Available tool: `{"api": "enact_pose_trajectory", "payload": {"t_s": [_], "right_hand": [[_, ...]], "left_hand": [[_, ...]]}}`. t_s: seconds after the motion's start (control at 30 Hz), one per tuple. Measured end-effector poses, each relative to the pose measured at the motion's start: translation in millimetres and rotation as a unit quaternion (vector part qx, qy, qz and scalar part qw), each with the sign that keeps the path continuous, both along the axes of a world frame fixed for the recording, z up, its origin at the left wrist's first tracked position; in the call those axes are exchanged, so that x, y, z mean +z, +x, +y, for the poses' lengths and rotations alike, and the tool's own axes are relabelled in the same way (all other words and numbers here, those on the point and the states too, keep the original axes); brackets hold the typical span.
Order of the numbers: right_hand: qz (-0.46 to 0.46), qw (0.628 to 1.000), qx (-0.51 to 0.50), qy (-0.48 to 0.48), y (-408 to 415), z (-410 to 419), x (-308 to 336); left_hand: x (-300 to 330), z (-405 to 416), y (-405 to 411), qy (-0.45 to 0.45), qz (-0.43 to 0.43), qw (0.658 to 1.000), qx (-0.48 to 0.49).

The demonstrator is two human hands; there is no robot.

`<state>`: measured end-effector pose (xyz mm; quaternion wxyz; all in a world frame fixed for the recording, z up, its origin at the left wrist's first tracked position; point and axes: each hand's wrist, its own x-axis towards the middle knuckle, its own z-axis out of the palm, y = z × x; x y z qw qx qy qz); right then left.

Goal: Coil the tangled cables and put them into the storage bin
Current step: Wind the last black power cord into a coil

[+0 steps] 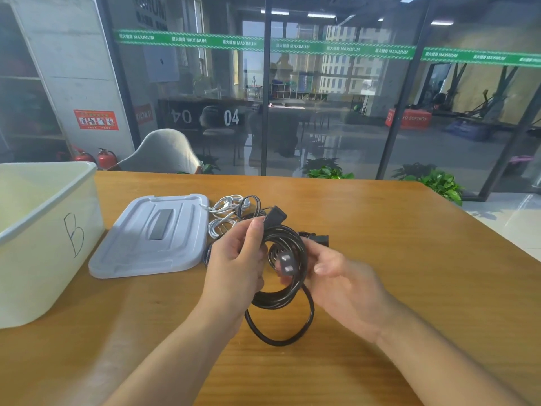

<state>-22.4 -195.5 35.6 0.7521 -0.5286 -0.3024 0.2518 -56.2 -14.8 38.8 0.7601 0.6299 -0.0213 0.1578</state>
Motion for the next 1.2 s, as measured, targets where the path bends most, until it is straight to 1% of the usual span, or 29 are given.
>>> {"api": "enact_pose_trajectory", "payload": {"t_s": [0.07, 0.1, 0.17, 0.27, 0.33, 0.37, 0.4, 0.43, 0.47, 0.5, 0.53, 0.6, 0.63, 0.7, 0.73, 0.77, 0.83, 0.9, 0.93, 1.0, 1.03, 1.1, 1.13, 1.17, 1.2], "right_hand": [[-0.014, 1.000, 0.004, -0.001, -3.5, 1.5, 0.2], [-0.038, 0.999, -0.014, -0.017, -5.9, 3.2, -0.6], [-0.086, 0.992, -0.083, -0.041, -9.7, 10.4, -3.8], [-0.115, 0.973, -0.195, -0.033, -14.4, 23.5, -6.3], [-0.157, 0.943, -0.290, -0.039, -13.7, 26.0, -5.1], [-0.182, 0.919, -0.346, -0.044, -10.6, 23.8, -2.8], [-0.191, 0.899, -0.393, -0.037, -6.2, 19.3, -0.3], [-0.183, 0.886, -0.424, -0.028, -1.6, 12.9, 1.9], [-0.171, 0.883, -0.437, -0.025, 2.8, 6.4, 4.1], [-0.168, 0.887, -0.428, -0.036, 5.7, 1.1, 6.1], [-0.174, 0.899, -0.398, -0.056, 6.1, -1.0, 7.0], [-0.195, 0.929, -0.296, -0.102, -1.2, 2.1, 5.1], [-0.229, 0.929, -0.259, -0.130, -4.5, 5.1, 1.9], [-0.324, 0.895, -0.250, -0.177, -9.1, 12.0, -4.8], [-0.355, 0.875, -0.270, -0.186, -10.4, 16.0, -7.1], [-0.365, 0.861, -0.302, -0.188, -11.3, 20.3, -7.8], [-0.348, 0.844, -0.368, -0.175, -12.6, 26.6, -7.4], [-0.322, 0.841, -0.407, -0.155, -12.6, 27.0, -7.8], [-0.308, 0.848, -0.409, -0.135, -12.8, 26.0, -7.0], [-0.257, 0.885, -0.384, -0.062, -13.6, 24.8, -3.5], [-0.215, 0.906, -0.364, -0.013, -14.0, 25.5, -1.2], [-0.086, 0.939, -0.317, 0.102, -11.9, 24.8, 5.5], [-0.015, 0.941, -0.298, 0.159, -9.5, 22.4, 9.8], [0.044, 0.935, -0.293, 0.197, -5.8, 17.4, 13.9], [0.086, 0.925, -0.306, 0.208, -0.7, 9.9, 17.1]], "left_hand": [[-1.4, -0.8, 0.0, 0.008, -0.005, 1.000, 0.000], [-1.9, -1.0, -0.1, 0.012, -0.008, 1.000, 0.002], [-2.3, -2.2, -0.1, 0.012, -0.012, 1.000, 0.006], [-2.0, -4.6, -0.8, 0.007, -0.017, 1.000, 0.005], [-1.6, -3.5, -1.8, 0.015, -0.017, 1.000, 0.006], [-1.4, -1.9, -2.1, 0.018, -0.014, 1.000, 0.010], [-1.3, 0.5, -1.7, 0.017, -0.009, 1.000, 0.018], [-1.4, 3.2, -0.7, 0.013, -0.002, 1.000, 0.027], [-1.7, 5.8, 0.9, 0.007, 0.006, 0.999, 0.037], [-2.3, 8.1, 2.3, -0.001, 0.011, 0.999, 0.044], [-3.1, 9.2, 3.4, -0.007, 0.014, 0.999, 0.048], [-4.3, 8.3, 4.1, -0.008, 0.010, 0.999, 0.047], [-4.9, 7.1, 3.7, -0.007, 0.007, 0.999, 0.044], [-6.1, 4.3, 3.2, -0.001, 0.003, 0.999, 0.040], [-6.6, 3.4, 3.1, 0.008, 0.001, 0.999, 0.041], [-7.0, 2.7, 3.1, 0.020, 0.000, 0.999, 0.043], [-8.3, 0.2, 3.1, 0.043, -0.003, 0.998, 0.041], [-10.5, -2.6, 3.7, 0.049, -0.003, 0.998, 0.031], [-11.1, -3.6, 4.1, 0.051, -0.003, 0.998, 0.029], [-11.3, -4.6, 4.7, 0.055, -0.004, 0.998, 0.027], [-11.2, -4.4, 4.9, 0.056, -0.004, 0.998, 0.026], [-11.2, -2.2, 6.0, 0.052, 0.001, 0.998, 0.028], [-10.8, -0.2, 6.5, 0.047, 0.006, 0.998, 0.028], [-10.2, 2.2, 6.7, 0.037, 0.012, 0.999, 0.026], [-9.5, 4.3, 6.8, 0.023, 0.017, 0.999, 0.020]]}}
